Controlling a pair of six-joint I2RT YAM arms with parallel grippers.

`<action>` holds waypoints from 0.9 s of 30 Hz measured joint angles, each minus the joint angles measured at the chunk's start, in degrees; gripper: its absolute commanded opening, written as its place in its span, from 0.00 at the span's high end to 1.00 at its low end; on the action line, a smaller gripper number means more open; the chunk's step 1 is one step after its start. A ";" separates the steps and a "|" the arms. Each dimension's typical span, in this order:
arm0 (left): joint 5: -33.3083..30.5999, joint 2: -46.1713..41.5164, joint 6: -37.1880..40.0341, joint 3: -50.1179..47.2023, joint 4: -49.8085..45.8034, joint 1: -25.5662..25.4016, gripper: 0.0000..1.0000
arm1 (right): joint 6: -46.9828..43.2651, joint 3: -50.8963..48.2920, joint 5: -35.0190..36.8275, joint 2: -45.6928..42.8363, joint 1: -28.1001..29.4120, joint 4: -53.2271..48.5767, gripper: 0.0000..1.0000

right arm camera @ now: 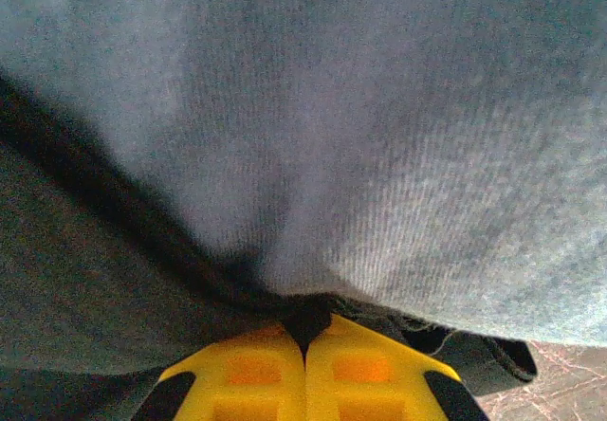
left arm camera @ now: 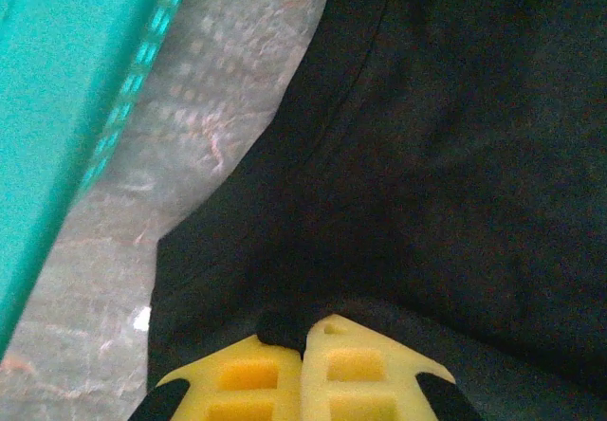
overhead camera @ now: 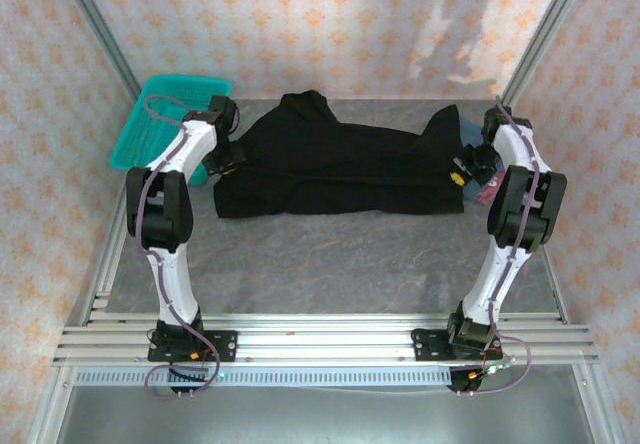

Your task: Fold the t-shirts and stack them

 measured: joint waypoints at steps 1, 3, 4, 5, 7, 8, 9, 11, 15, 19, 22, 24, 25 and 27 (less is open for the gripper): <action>0.13 1.05 0.17 1.36 -0.15 0.00 1.00 | 0.02 0.09 0.13 0.20 0.02 0.00 0.98; 0.42 3.19 0.37 4.31 -0.37 0.00 1.00 | 0.04 0.13 0.24 0.57 0.02 0.00 0.98; 0.59 4.04 0.37 5.38 -0.39 0.00 1.00 | 0.07 0.28 0.33 0.74 0.02 -0.02 0.96; 0.68 4.85 0.37 6.32 -0.48 0.00 1.00 | 0.09 0.63 0.35 1.05 0.02 -0.04 0.94; 0.98 5.84 0.37 7.41 -0.50 -0.02 1.00 | 0.24 1.38 0.35 1.77 0.02 0.00 0.92; 1.05 6.12 0.35 7.61 -0.42 -0.02 1.00 | 0.37 1.66 0.33 2.08 0.02 0.04 0.89; 1.22 6.27 0.35 7.74 -0.37 -0.02 1.00 | 0.59 1.79 0.33 2.32 0.02 0.20 0.85; 2.03 6.38 0.31 7.89 0.11 -0.02 0.88 | 0.96 1.79 0.17 2.43 0.02 0.61 0.70; 4.42 7.50 -0.11 11.72 0.46 -0.02 0.32 | 1.73 1.81 -0.09 2.43 0.00 2.10 0.38; 5.64 3.15 -1.09 8.13 3.98 -0.02 0.18 | 1.33 -2.49 -0.37 -1.27 0.00 5.68 0.22; 6.78 -7.82 -2.12 -0.26 3.65 -0.02 0.16 | 0.42 -9.14 -0.81 -9.62 0.00 6.60 0.18; 7.15 -16.92 -2.51 -4.46 2.93 0.00 0.16 | -0.04 -13.86 -1.18 -17.27 0.00 6.56 0.18; 7.21 -20.81 -2.71 -6.23 2.67 0.00 0.16 | -0.20 -15.96 -1.36 -20.90 0.00 6.58 0.18; 7.30 -30.47 -2.97 -11.91 2.29 0.02 0.16 | -0.42 -20.44 -1.95 -28.04 0.00 6.62 0.18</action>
